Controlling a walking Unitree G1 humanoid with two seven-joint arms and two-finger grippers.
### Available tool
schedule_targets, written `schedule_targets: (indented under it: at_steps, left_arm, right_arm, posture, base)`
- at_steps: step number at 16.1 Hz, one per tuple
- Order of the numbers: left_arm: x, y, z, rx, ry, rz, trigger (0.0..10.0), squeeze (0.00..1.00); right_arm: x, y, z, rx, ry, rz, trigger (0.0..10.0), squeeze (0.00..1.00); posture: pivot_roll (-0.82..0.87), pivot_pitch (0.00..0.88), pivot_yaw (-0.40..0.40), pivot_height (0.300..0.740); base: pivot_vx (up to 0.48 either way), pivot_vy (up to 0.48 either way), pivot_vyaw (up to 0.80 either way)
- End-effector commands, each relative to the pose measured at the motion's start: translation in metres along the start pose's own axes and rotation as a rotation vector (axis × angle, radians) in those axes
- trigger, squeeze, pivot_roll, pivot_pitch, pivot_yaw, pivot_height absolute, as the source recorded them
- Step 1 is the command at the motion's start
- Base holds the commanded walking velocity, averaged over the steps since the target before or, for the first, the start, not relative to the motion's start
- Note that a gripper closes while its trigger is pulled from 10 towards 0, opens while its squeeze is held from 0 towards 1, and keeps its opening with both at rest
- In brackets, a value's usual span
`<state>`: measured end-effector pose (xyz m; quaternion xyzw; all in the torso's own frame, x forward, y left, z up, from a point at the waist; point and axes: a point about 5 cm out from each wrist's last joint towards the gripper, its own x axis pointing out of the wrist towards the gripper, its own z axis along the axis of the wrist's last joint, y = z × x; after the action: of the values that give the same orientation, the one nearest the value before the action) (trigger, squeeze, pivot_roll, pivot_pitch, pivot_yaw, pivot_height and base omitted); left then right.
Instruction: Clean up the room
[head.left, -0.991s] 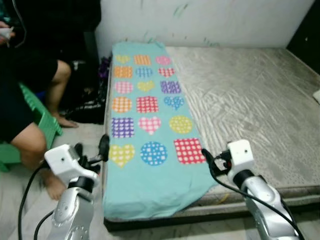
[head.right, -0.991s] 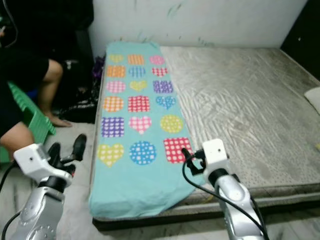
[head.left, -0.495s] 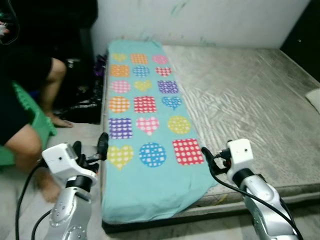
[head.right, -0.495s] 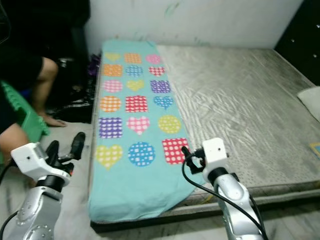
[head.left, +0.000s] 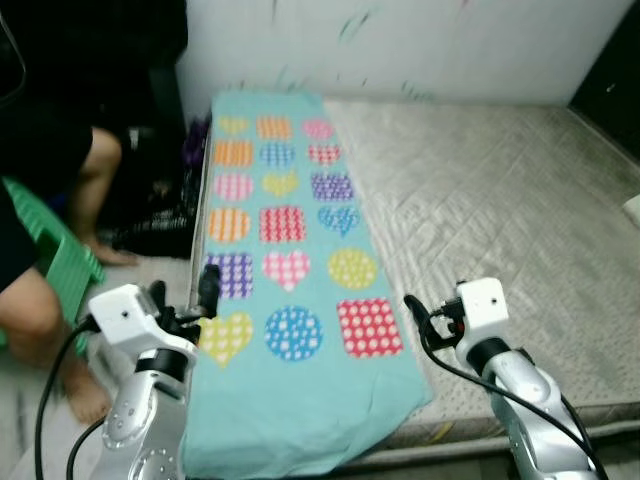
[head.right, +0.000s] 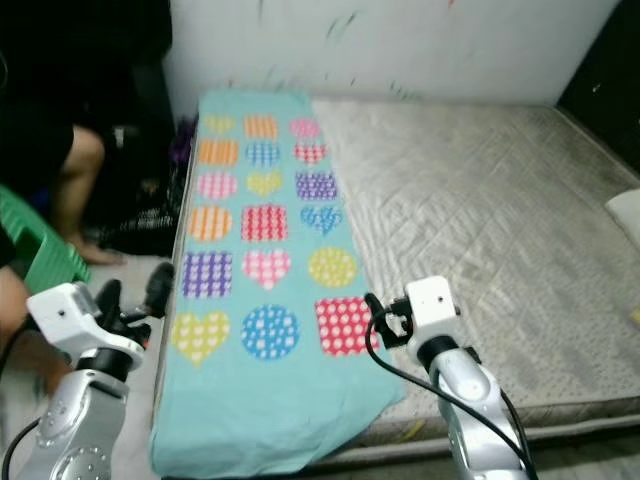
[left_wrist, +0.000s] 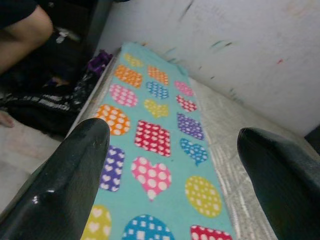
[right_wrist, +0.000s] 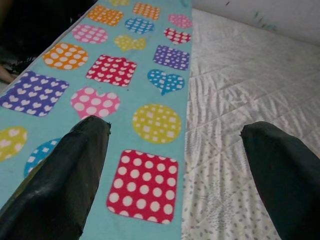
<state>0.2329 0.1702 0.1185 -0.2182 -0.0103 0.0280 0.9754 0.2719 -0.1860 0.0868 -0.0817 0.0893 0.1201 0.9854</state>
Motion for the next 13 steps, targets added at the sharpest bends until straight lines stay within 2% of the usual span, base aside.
schedule_targets:
  at_steps: [1, 7, 13]
  left_arm:
    - [-0.0014, -0.0016, -0.0047, 0.002, 0.027, 0.005, 10.0, 0.00]
    - [-0.0012, -0.0027, -0.0056, 0.017, 0.032, 0.012, 10.0, 0.00]
    - [-0.0009, -0.0045, -0.0062, 0.012, 0.031, 0.008, 10.0, 0.00]
  right_arm:
    - [-0.0029, -0.0037, -0.0003, -0.012, 0.001, -0.012, 10.0, 0.00]
    - [-0.0028, -0.0032, -0.0009, -0.016, 0.004, -0.006, 10.0, 0.00]
    - [-0.0020, -0.0040, -0.0008, -0.021, 0.003, -0.004, 10.0, 0.00]
  posture:
    - [-0.04, 0.056, -0.063, 0.740]
    - [-0.04, 0.054, -0.066, 0.740]
    - [-0.05, 0.050, -0.068, 0.740]
  base:
    - [0.000, 0.000, 0.00]
    - [0.000, 0.000, 0.00]
    - [0.000, -0.407, 0.00]
